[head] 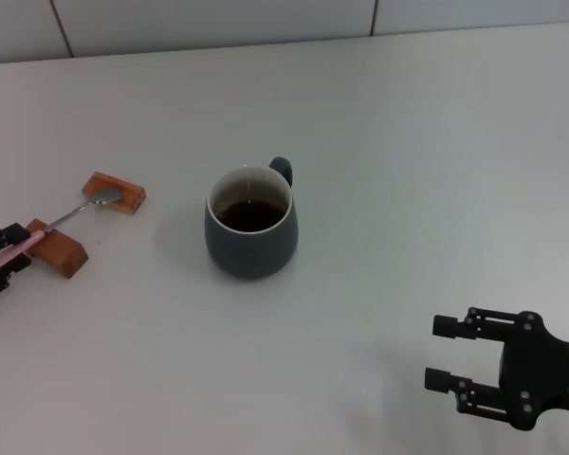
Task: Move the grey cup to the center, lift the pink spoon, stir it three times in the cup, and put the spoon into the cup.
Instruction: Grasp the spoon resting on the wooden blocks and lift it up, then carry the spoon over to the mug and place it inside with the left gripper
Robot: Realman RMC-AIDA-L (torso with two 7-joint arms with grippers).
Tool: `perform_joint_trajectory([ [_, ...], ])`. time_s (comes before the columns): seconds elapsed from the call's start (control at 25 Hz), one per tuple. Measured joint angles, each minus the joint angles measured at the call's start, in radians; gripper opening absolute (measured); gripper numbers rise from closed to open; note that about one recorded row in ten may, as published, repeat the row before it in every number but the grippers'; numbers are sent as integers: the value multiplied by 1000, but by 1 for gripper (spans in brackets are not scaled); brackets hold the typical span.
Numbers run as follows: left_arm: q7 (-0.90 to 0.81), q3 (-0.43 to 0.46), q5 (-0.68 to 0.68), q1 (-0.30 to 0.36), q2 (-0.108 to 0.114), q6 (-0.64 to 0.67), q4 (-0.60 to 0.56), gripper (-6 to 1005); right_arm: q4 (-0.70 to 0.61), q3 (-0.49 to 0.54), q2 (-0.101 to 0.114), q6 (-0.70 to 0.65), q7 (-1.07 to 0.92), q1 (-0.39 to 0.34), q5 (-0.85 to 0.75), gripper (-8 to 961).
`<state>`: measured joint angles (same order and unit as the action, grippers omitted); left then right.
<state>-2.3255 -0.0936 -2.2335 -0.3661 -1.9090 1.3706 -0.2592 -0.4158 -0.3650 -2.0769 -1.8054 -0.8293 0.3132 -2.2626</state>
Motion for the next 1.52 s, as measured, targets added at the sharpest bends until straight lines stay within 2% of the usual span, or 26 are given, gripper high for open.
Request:
perform_joint_trajectory([
  [0.36,2,-2,-2,0,-2,-9,0,343,0,-2,1,2,-3,3,0,631],
  [1.08,47,10,11,7,-9,-4,4,255,1,-7,1,9,-4,6,0,631],
  [1.52,120,21,201,6,-22,220,7,179,2,-9,0,11,-20,17,-2,632],
])
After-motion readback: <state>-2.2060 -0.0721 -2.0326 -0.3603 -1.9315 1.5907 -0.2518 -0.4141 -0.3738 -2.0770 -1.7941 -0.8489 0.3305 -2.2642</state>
